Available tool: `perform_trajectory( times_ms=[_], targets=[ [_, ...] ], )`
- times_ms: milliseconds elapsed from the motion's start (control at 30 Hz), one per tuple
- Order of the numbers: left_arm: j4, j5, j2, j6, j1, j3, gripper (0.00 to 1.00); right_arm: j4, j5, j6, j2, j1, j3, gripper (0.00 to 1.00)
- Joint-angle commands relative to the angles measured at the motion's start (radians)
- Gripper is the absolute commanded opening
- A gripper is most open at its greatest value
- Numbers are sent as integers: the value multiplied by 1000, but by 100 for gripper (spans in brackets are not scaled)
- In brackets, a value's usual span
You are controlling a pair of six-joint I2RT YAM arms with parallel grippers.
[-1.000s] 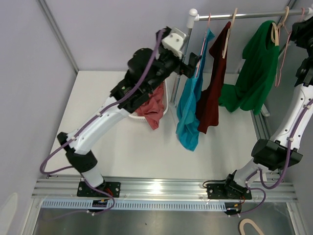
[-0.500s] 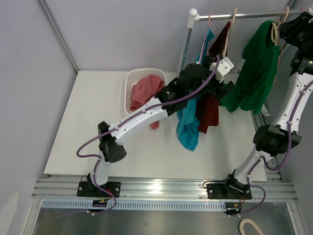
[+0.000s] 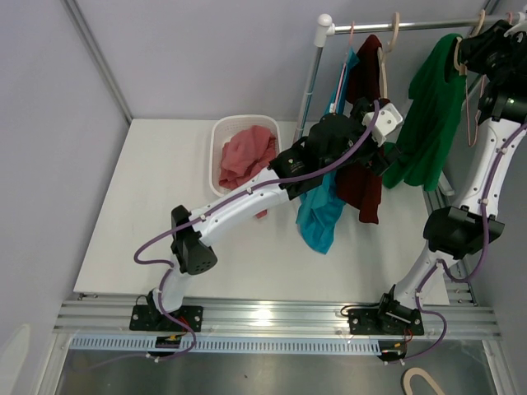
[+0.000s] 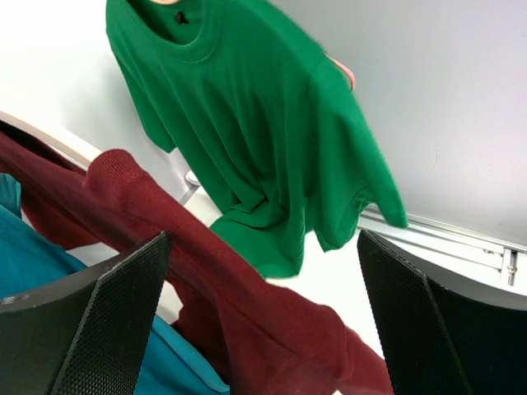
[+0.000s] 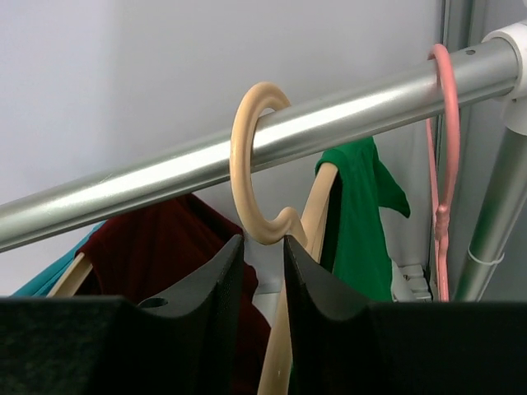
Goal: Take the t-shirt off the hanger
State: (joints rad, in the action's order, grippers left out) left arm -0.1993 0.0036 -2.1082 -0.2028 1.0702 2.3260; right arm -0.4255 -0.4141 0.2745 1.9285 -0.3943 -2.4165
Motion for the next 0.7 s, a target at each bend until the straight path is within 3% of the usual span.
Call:
perform_trajectory(
  times_ms=[0,133,433,567,667],
  targets=[
    [47,12,4,-6,0,-4,99,74,23,-17,20,28,-13,30],
    [43,6,5,-17,-1,-8,99,90,84,-60,26,60,-9,39],
    [37,4,5,-18,0,-10,99,146,241,-165,20,121,30,35],
    [32,3,10,-17,0,-11,99,140,354,-208,23,141,30,40],
    [32,3,11,-18,-1,-14,98,145,412,-215,20,153,39,34]
  ],
)
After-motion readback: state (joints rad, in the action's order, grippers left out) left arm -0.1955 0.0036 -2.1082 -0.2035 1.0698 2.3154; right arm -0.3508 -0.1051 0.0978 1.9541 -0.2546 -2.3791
